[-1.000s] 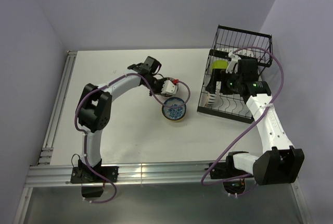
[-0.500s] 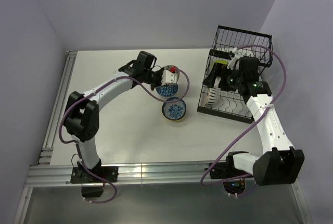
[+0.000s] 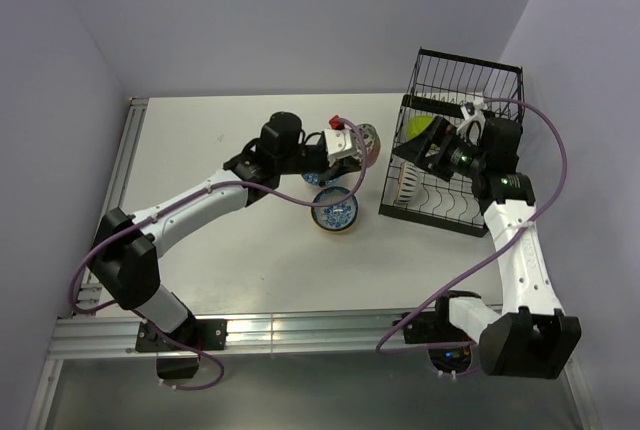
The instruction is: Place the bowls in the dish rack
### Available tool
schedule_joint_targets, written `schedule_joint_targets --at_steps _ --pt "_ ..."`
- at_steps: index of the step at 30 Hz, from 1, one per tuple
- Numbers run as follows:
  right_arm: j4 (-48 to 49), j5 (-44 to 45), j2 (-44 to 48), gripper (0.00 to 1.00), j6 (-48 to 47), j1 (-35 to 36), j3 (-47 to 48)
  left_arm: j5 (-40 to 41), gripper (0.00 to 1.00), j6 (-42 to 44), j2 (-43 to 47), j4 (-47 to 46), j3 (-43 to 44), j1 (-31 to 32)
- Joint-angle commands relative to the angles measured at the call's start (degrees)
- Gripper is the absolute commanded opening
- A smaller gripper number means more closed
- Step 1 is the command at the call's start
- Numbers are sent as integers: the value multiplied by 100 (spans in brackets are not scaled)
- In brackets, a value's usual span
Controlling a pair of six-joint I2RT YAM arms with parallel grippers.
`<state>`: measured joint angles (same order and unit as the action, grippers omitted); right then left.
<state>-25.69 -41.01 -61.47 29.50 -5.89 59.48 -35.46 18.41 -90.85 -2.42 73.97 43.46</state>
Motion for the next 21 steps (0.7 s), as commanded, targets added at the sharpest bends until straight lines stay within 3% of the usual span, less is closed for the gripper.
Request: schedule_joint_targets --at_steps 1,10,21 --pt "205 -539 555 100 232 -132 -305 425 0 -1234 340 -1436 -15 276" --pt "-32 -1057 1304 100 179 -527 -350 1041 0 -2087 -90 -2245 91 813" --pt "135 -1033 1278 100 680 -624 -728 945 0 -2518 -522 -2659 328 997"
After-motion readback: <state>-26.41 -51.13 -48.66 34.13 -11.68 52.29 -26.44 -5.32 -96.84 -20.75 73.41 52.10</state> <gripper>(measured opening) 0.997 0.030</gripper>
